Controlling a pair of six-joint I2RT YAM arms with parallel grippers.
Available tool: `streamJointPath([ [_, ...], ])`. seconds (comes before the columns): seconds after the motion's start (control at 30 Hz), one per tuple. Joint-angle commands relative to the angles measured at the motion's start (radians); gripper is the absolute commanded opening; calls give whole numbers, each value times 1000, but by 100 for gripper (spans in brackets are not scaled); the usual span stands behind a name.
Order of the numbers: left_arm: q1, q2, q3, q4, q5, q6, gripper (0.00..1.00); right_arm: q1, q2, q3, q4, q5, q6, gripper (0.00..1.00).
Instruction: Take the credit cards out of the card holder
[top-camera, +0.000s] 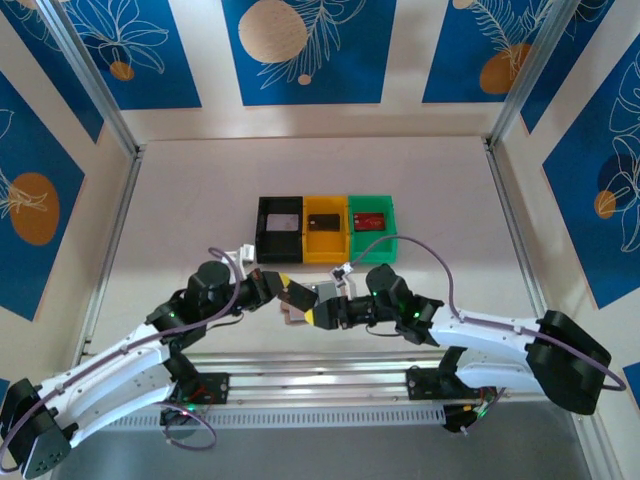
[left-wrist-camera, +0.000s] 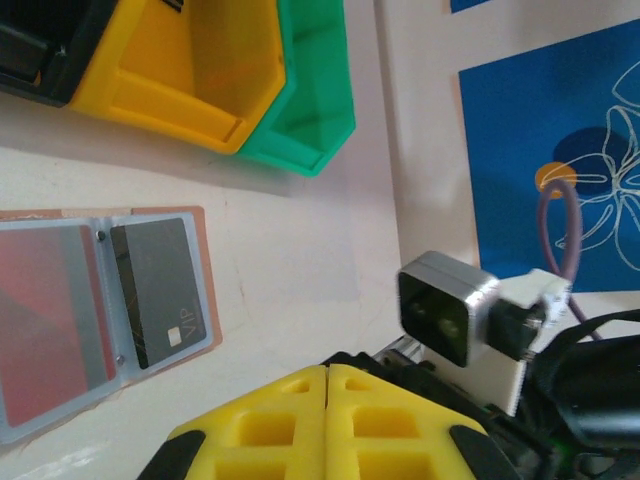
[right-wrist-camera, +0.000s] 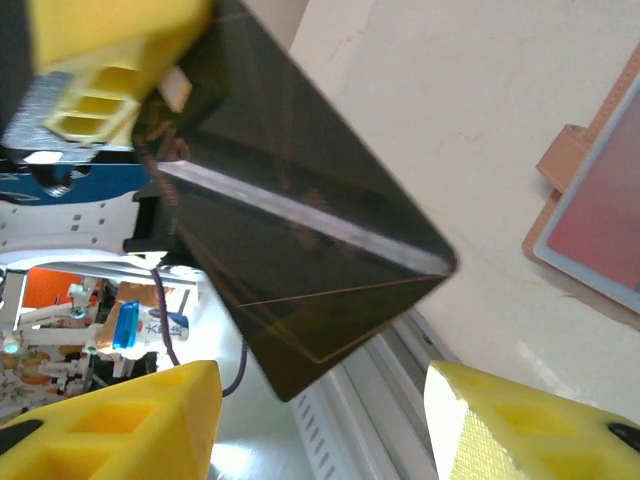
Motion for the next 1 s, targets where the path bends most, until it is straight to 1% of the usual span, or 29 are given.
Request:
streamJointPath([
  [0.0,-1,-27,-26,44,-29,-34,0,16,23,15,85,64,34,56],
  [0.23,-6,-56,-68,55,-40,-55,0,42,46,51,153,97,16,49],
  [0.4,-8,-69,-88,65,-43,-65,0,47,52,82,157,109,4,46],
  [0.7,-7,-107,-117,75,-48,-74,0,44,46,82,176,159,-5,34],
  [0.87,-7,-107,-150,124,-39,-91,0,49,45,96,199,161,-23,33],
  [0.97,-8,-107,-165,161,-30,-100,0,49,44,105,182,181,-34,33],
])
